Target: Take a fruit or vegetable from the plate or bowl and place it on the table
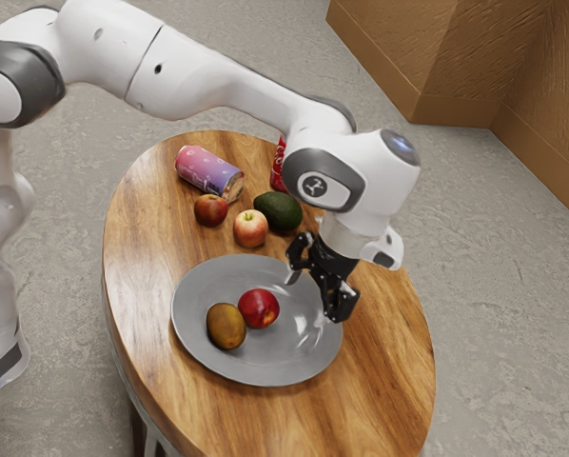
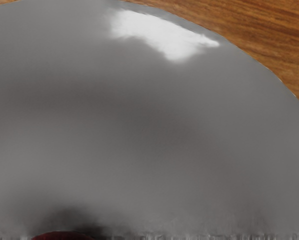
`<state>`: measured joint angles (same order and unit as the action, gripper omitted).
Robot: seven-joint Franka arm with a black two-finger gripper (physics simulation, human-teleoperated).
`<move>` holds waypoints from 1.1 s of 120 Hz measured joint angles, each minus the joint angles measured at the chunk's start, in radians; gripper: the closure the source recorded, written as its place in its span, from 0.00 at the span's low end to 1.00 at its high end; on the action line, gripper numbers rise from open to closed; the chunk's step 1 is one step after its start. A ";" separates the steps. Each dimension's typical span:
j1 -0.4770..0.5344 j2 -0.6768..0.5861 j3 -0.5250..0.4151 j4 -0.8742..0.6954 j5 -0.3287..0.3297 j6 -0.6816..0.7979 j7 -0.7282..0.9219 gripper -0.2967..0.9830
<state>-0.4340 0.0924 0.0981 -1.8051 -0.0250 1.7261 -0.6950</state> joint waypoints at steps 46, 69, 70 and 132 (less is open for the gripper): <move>-0.020 -0.206 0.000 -0.218 0.225 0.078 -0.099 0.23; -0.038 -0.282 -0.010 -0.338 0.232 0.197 -0.135 0.23; -0.038 -0.283 -0.010 -0.342 0.231 0.202 -0.136 0.23; -0.056 -0.324 -0.026 -0.468 0.166 0.384 -0.189 0.23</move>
<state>-0.4897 -0.2317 0.0723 -2.2735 0.1414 2.1101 -0.8841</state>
